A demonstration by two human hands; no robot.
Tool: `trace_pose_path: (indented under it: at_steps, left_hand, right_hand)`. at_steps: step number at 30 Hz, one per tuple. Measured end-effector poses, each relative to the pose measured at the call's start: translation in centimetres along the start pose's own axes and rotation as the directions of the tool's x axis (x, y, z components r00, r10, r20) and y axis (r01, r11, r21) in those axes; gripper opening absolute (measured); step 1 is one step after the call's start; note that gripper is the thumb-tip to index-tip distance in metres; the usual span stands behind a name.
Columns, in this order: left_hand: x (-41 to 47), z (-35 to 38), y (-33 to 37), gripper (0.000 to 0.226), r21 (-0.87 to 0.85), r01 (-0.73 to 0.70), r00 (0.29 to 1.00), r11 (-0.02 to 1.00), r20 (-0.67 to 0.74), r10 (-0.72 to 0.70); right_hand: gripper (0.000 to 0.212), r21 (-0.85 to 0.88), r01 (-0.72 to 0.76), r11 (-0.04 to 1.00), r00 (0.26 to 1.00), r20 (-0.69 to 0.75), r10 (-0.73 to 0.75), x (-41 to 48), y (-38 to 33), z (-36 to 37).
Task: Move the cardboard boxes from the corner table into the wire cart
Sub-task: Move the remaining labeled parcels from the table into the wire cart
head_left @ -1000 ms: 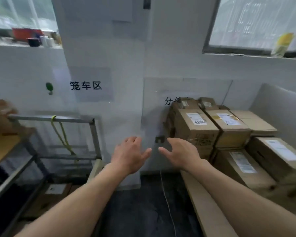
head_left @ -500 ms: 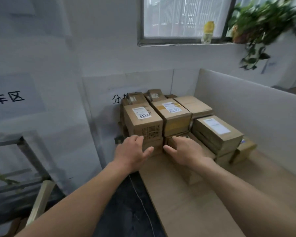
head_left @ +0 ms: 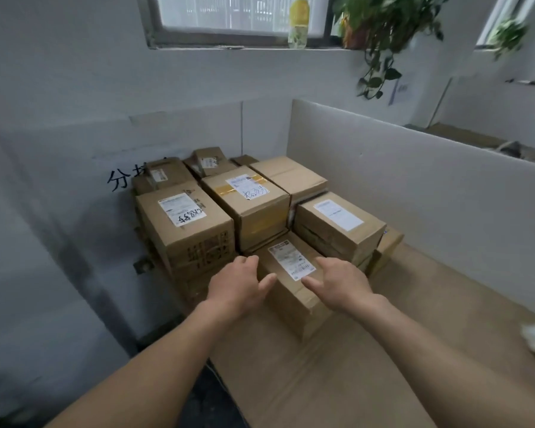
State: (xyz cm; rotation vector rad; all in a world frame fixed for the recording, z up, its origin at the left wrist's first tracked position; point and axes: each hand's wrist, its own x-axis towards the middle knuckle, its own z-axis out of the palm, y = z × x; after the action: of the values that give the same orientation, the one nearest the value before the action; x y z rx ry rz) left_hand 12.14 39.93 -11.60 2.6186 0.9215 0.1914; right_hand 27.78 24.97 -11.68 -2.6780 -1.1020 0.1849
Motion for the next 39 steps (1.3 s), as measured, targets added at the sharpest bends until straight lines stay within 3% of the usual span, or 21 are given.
trace_pose_path:
  at_steps: [11,17,26,29,33,36,39]
  left_hand:
    - [8.6,6.2,-1.5,0.060,-0.083,0.004,0.976,0.997,0.219,0.015]
    - [10.4,8.9,-2.3,0.037,-0.177,0.009,0.961,0.984,0.273,0.040]
    - [11.0,9.5,-2.8,0.028,-0.203,0.017,0.965,0.979,0.258,0.037]
    - [10.0,9.6,-2.7,0.035,-0.180,0.018,0.966,0.984,0.258,0.029]
    - [7.8,10.4,-2.2,0.047,-0.204,0.067,0.963,0.977,0.270,-0.009]
    - [5.2,11.2,-1.7,0.063,-0.316,0.183,0.960,0.931,0.261,-0.100]
    - [2.1,11.5,-1.4,0.079,-0.369,0.307,0.940,0.877,0.263,-0.219]
  right_hand:
    - [0.060,-0.051,-0.191,0.980,0.973,0.122,0.196,8.4,1.6,5.5]
    - [0.059,-0.111,-0.232,0.966,0.955,0.164,0.248,10.4,2.6,7.1]
    - [0.103,-0.208,-0.288,0.935,0.925,0.190,0.328,10.6,4.0,8.1]
    - [0.106,-0.179,-0.322,0.930,0.886,0.290,0.362,9.2,4.5,8.2]
    - [0.097,-0.003,-0.428,0.904,0.849,0.343,0.403,6.3,5.1,8.9]
    - [0.094,0.153,-0.484,0.862,0.839,0.361,0.407,3.9,5.3,9.6]
    - [0.096,0.204,-0.490,0.847,0.839,0.374,0.395,1.1,5.2,10.0]
